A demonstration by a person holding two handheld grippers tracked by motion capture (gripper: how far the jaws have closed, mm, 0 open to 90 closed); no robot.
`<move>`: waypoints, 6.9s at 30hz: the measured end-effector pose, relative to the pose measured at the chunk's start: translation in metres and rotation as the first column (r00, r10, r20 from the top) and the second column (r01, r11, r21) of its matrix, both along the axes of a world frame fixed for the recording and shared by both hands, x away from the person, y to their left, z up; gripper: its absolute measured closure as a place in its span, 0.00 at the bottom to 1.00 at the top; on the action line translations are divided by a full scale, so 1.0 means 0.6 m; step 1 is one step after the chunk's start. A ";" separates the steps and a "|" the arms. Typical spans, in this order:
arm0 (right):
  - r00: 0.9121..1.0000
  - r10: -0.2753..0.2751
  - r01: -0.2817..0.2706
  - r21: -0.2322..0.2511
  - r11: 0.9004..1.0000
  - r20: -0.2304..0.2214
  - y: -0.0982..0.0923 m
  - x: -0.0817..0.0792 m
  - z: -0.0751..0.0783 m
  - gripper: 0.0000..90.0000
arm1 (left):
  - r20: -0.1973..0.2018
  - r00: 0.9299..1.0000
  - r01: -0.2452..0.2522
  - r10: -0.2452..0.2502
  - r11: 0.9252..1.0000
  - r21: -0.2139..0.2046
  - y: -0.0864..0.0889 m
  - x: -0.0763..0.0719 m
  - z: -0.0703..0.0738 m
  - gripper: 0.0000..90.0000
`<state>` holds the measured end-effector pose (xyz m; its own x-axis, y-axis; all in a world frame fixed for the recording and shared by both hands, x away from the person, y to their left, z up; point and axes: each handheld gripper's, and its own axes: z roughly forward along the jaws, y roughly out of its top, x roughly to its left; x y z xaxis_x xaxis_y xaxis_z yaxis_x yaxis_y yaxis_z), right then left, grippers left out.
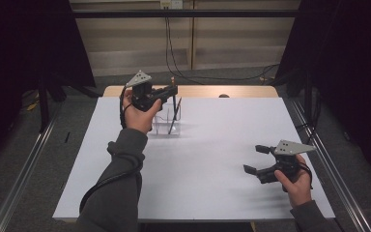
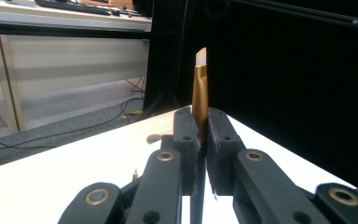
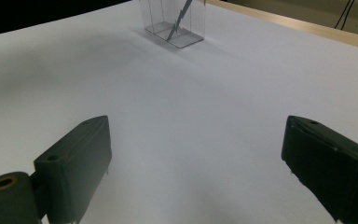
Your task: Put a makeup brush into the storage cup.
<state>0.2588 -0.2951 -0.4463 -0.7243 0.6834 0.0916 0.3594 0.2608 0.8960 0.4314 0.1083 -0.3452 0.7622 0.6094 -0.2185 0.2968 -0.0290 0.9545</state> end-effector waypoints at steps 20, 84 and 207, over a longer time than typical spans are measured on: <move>1.000 0.006 -0.006 0.002 1.000 0.006 0.000 0.000 0.001 0.09 | 0.021 1.000 -0.015 0.015 1.000 0.000 -0.004 0.018 -0.002 0.93; 1.000 0.006 -0.006 0.014 1.000 0.008 -0.005 -0.006 0.003 0.09 | 0.031 0.995 -0.092 0.091 0.994 0.050 -0.029 0.026 -0.070 0.93; 0.999 0.031 -0.031 0.000 1.000 0.019 0.008 -0.008 0.007 0.09 | 0.040 0.996 -0.086 0.082 0.992 0.096 0.024 -0.038 -0.107 0.11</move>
